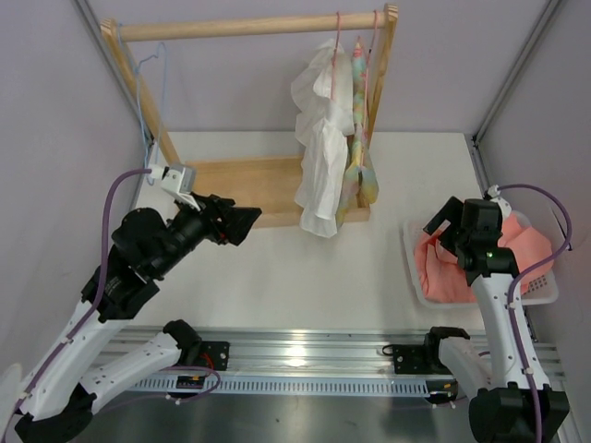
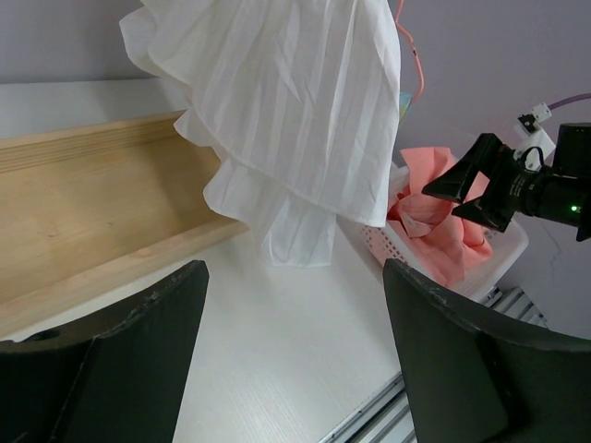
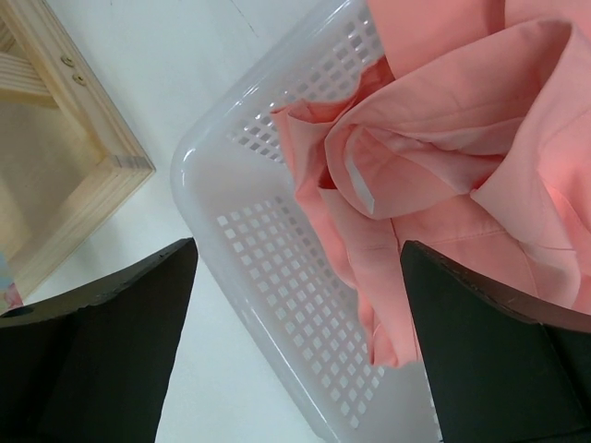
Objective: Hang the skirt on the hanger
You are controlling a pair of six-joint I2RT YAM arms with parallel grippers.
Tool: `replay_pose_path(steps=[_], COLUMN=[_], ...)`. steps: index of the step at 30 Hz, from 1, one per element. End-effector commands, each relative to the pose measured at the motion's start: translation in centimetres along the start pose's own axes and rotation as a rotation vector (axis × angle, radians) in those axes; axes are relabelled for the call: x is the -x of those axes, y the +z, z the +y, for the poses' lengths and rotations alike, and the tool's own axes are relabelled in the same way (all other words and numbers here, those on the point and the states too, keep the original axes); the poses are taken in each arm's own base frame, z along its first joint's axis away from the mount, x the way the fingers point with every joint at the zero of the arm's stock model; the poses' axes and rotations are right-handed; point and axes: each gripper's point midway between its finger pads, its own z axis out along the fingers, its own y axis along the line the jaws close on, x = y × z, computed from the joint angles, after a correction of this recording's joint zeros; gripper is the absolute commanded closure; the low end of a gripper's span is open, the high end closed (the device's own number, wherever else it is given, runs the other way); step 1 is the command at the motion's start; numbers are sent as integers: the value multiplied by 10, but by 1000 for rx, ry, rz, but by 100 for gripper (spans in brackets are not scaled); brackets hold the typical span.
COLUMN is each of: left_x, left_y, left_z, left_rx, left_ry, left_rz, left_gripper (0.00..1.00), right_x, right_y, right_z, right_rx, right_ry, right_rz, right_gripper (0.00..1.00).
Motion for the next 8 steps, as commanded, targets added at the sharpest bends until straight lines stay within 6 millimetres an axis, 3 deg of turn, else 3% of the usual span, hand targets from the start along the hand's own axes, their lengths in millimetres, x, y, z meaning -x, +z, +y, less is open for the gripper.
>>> replay_pose_path(steps=[1, 8], left_x=[7, 7], left_y=[-4, -3], left_z=[-5, -5], left_rx=[-19, -17], left_ry=[31, 44], left_rz=[-7, 5], left_gripper=[17, 18], right_x=[21, 30], right_y=[-10, -21], right_z=[12, 19], right_rx=[39, 80], right_ry=[21, 31], right_rz=[-79, -119], right_gripper=[1, 1])
